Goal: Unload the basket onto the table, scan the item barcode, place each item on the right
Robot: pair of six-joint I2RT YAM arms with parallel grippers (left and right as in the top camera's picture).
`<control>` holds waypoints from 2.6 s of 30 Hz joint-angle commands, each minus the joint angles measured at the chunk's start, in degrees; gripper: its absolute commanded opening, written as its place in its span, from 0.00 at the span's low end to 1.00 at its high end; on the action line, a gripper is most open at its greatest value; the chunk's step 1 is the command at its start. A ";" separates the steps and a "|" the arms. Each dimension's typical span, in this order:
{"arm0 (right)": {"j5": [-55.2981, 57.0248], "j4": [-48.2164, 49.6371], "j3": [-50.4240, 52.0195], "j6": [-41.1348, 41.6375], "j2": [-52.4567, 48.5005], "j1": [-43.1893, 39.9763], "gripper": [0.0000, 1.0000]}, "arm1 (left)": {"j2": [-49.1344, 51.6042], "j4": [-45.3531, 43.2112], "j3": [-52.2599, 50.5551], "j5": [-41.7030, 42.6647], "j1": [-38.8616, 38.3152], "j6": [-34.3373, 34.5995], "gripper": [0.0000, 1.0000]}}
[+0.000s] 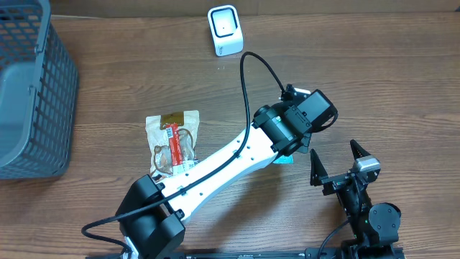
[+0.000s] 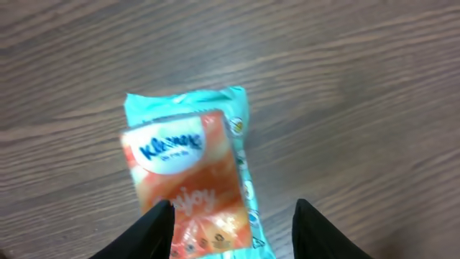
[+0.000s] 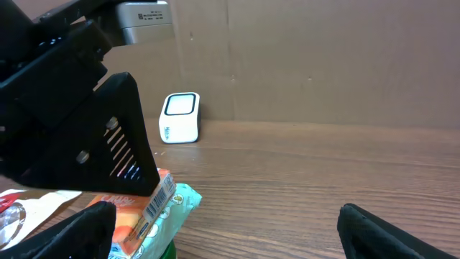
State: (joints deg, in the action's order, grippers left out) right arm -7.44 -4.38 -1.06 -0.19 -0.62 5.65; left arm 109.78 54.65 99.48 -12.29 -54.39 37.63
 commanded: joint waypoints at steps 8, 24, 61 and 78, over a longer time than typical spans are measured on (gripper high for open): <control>0.26 0.20 0.61 0.20 0.46 -0.22 1.00 | 2.49 -0.74 0.26 -2.10 0.07 1.11 0.44; 0.26 0.20 0.61 0.20 0.46 -0.22 1.00 | 4.87 1.11 0.26 -2.29 0.00 -0.33 0.22; 0.26 0.20 0.61 0.20 0.46 -0.22 1.00 | -4.15 18.16 2.64 8.85 16.87 -0.50 0.04; 0.26 0.20 0.61 0.20 0.46 -0.22 1.00 | -4.07 4.33 2.62 12.92 6.75 -1.62 0.66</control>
State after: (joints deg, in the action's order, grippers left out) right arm -7.49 -4.38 -1.06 -0.19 -0.62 5.65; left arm 106.34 60.40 101.27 0.43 -44.73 36.47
